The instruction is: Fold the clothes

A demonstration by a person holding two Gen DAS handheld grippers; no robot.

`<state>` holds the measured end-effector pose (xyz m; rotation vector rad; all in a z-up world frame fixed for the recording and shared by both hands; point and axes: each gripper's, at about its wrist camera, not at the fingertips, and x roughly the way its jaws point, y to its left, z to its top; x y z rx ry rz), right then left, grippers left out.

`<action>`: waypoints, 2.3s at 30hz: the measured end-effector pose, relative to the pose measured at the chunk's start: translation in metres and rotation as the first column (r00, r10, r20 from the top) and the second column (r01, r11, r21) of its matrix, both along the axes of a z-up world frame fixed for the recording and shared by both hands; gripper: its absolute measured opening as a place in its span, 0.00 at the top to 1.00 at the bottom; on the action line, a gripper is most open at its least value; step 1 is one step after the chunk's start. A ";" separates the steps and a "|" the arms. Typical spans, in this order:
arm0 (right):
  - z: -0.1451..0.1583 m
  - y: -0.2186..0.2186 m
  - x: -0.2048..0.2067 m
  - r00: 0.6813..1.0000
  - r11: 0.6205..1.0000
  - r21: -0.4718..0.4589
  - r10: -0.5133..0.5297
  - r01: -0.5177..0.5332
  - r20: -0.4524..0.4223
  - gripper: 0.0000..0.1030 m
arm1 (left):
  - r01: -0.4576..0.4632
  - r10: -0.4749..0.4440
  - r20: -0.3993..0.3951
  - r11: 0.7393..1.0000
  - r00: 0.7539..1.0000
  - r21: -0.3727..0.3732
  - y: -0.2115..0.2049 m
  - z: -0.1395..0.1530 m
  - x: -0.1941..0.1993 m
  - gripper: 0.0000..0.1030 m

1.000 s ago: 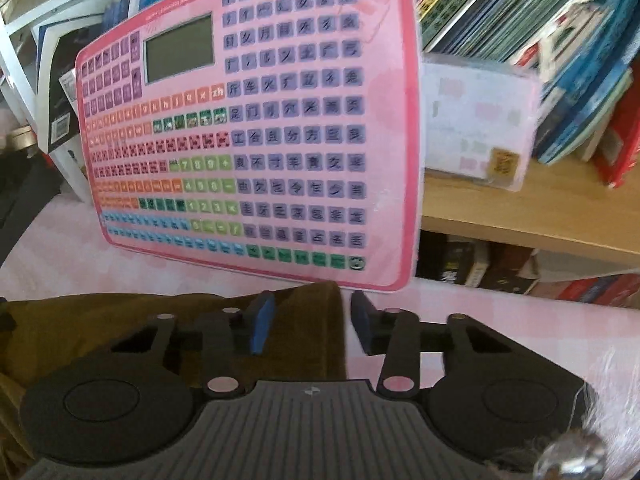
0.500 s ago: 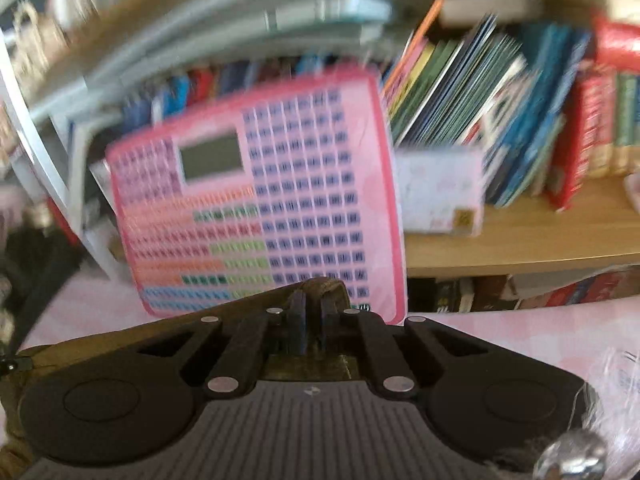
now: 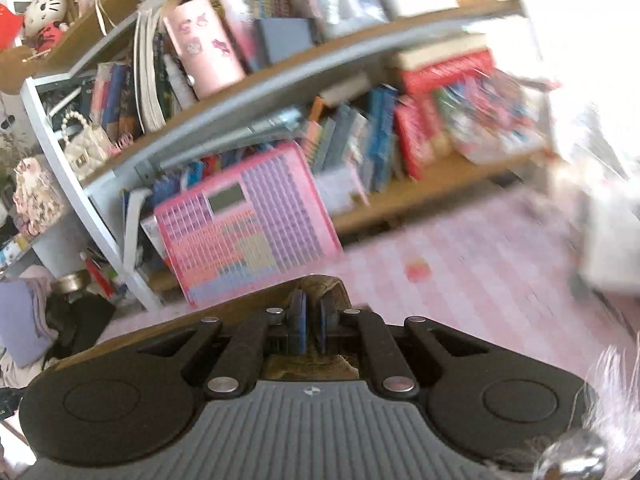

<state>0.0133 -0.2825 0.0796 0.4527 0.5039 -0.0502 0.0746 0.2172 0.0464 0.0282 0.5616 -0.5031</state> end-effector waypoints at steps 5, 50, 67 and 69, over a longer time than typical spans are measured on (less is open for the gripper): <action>-0.058 0.018 -0.066 0.969 0.988 0.058 -0.131 0.146 -0.210 0.84 | -0.026 0.023 -0.145 1.000 0.989 -0.016 0.010 -0.036 -0.035 0.88; 0.017 -0.012 -0.062 0.985 0.847 0.522 -0.155 0.094 0.074 0.97 | -0.577 0.228 -0.537 0.446 0.812 -0.684 0.053 -0.047 -0.014 0.96; -0.066 -0.004 -0.072 0.959 0.878 0.416 -0.145 0.238 -0.242 0.97 | -0.699 0.263 -0.671 0.472 0.693 -0.537 0.056 -0.097 -0.035 0.95; -0.034 -0.004 -0.074 0.985 0.899 0.406 -0.132 0.166 -0.111 0.97 | -0.652 0.262 -0.618 0.501 0.741 -0.569 0.054 -0.077 -0.038 0.95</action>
